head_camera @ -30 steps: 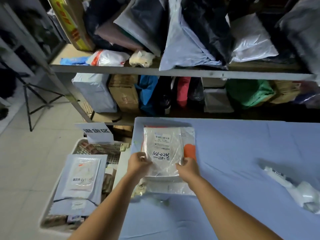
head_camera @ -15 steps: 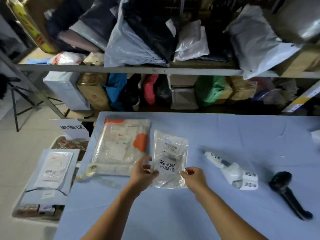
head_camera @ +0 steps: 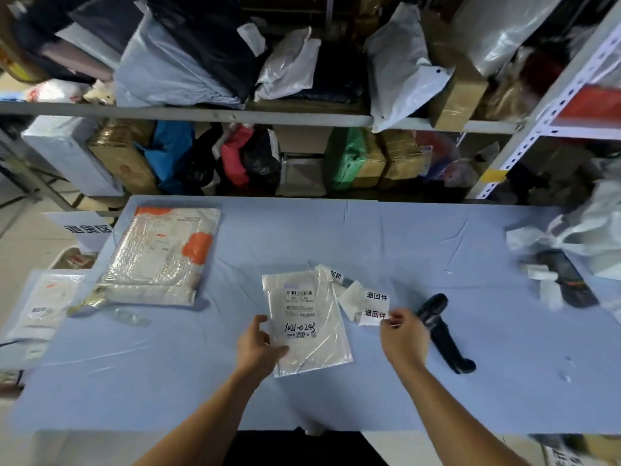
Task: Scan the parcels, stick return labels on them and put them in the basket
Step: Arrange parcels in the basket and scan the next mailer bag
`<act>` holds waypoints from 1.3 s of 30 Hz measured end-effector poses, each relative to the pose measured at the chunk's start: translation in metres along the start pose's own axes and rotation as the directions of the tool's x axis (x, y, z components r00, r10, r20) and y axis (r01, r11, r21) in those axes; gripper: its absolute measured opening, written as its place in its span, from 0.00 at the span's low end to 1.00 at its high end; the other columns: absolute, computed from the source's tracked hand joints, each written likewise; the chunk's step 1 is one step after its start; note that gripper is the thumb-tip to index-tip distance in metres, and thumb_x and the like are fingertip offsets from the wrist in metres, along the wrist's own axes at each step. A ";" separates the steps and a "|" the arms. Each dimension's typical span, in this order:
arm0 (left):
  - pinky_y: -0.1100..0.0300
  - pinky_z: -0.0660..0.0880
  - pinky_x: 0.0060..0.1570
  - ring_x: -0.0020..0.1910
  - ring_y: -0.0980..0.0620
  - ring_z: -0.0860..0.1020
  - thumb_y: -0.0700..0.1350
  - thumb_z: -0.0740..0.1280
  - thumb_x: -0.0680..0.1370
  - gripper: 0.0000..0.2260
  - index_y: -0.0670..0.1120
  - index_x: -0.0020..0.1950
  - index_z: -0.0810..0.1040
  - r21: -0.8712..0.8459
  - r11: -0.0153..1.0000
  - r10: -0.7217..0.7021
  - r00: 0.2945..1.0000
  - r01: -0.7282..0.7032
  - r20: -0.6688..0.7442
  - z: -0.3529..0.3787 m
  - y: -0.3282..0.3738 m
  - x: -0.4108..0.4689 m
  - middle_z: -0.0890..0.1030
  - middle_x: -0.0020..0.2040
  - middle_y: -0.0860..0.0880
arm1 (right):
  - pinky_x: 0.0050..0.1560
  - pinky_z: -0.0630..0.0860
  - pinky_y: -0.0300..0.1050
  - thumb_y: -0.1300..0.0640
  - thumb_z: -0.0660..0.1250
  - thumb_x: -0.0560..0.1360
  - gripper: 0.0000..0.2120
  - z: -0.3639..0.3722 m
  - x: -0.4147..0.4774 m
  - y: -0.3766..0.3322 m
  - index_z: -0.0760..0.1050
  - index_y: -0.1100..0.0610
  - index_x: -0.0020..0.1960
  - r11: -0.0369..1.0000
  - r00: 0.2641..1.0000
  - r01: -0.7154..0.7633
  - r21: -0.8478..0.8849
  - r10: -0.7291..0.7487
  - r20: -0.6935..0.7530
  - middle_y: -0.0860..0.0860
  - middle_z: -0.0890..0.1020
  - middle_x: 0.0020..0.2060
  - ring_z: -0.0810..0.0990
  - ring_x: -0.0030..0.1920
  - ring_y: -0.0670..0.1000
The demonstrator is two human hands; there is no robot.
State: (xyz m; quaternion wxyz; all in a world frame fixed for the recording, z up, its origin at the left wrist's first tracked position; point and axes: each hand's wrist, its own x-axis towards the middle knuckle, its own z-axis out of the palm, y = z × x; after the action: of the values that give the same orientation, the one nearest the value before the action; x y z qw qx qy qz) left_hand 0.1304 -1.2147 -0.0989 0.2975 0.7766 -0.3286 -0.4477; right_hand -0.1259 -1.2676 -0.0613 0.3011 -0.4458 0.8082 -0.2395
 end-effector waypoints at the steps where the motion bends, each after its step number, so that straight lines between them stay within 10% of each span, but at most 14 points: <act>1: 0.62 0.71 0.31 0.33 0.51 0.75 0.34 0.79 0.63 0.33 0.48 0.64 0.72 0.043 0.999 0.009 1.000 -0.009 -0.002 0.000 0.002 0.000 0.77 0.36 0.47 | 0.48 0.75 0.49 0.61 0.67 0.73 0.10 -0.009 0.011 0.006 0.79 0.56 0.54 0.999 0.998 0.011 -0.052 -0.014 -0.062 0.55 0.82 0.49 0.78 0.53 0.60; 8: 0.67 0.70 0.30 0.34 0.55 0.77 0.36 0.80 0.63 0.29 0.44 0.61 0.75 0.042 0.997 -0.069 0.996 0.071 -0.058 0.001 0.003 -0.001 0.80 0.38 0.49 | 0.59 0.67 0.56 0.54 0.72 0.72 0.29 -0.040 0.056 0.038 0.64 0.57 0.68 0.881 0.986 -0.167 -0.442 0.141 -0.091 0.61 0.70 0.63 0.67 0.63 0.62; 12: 0.64 0.74 0.31 0.35 0.53 0.79 0.36 0.79 0.66 0.15 0.42 0.50 0.79 0.058 0.995 -0.076 0.996 0.079 -0.051 0.003 0.001 -0.005 0.82 0.40 0.47 | 0.57 0.72 0.57 0.56 0.69 0.75 0.20 -0.045 0.065 0.058 0.69 0.60 0.64 0.848 0.981 -0.176 -0.500 0.194 -0.016 0.61 0.76 0.59 0.72 0.62 0.63; 20: 0.60 0.77 0.27 0.33 0.51 0.80 0.36 0.79 0.65 0.14 0.43 0.44 0.76 0.073 0.995 -0.073 0.997 0.074 -0.019 0.004 0.004 -0.004 0.82 0.38 0.47 | 0.47 0.74 0.53 0.48 0.61 0.78 0.14 -0.032 0.044 0.019 0.72 0.58 0.55 0.984 0.993 -0.118 -0.134 0.115 -0.032 0.62 0.81 0.49 0.80 0.51 0.65; 25: 0.56 0.78 0.26 0.27 0.52 0.78 0.35 0.77 0.66 0.11 0.39 0.41 0.76 0.081 0.994 -0.075 0.997 0.075 -0.006 0.001 0.003 0.000 0.81 0.35 0.45 | 0.28 0.74 0.46 0.46 0.69 0.72 0.15 -0.014 0.001 -0.032 0.77 0.58 0.42 0.986 0.949 -0.076 0.146 0.027 0.314 0.53 0.78 0.27 0.74 0.25 0.54; 32: 0.49 0.81 0.40 0.36 0.47 0.82 0.41 0.78 0.66 0.11 0.44 0.38 0.76 0.153 0.987 -0.042 0.999 0.040 0.004 -0.006 0.005 0.008 0.82 0.36 0.48 | 0.29 0.73 0.46 0.44 0.69 0.74 0.19 0.001 -0.042 -0.060 0.76 0.60 0.39 0.965 0.906 -0.134 0.223 0.028 0.422 0.53 0.75 0.27 0.71 0.25 0.53; 39: 0.61 0.74 0.30 0.32 0.52 0.80 0.42 0.78 0.68 0.11 0.45 0.40 0.77 0.157 0.987 -0.028 1.000 0.026 0.011 -0.009 0.004 0.009 0.82 0.36 0.50 | 0.31 0.72 0.46 0.44 0.69 0.74 0.18 -0.008 -0.058 -0.068 0.77 0.60 0.41 0.958 0.920 -0.145 0.246 0.039 0.391 0.52 0.76 0.28 0.71 0.25 0.51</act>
State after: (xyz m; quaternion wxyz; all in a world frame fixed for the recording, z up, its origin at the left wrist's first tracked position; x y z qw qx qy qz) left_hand 0.1411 -1.2225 -0.0960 0.2273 0.7990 -0.3542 -0.4296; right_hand -0.0680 -1.2492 0.0049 0.5216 -0.3996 0.7140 -0.2416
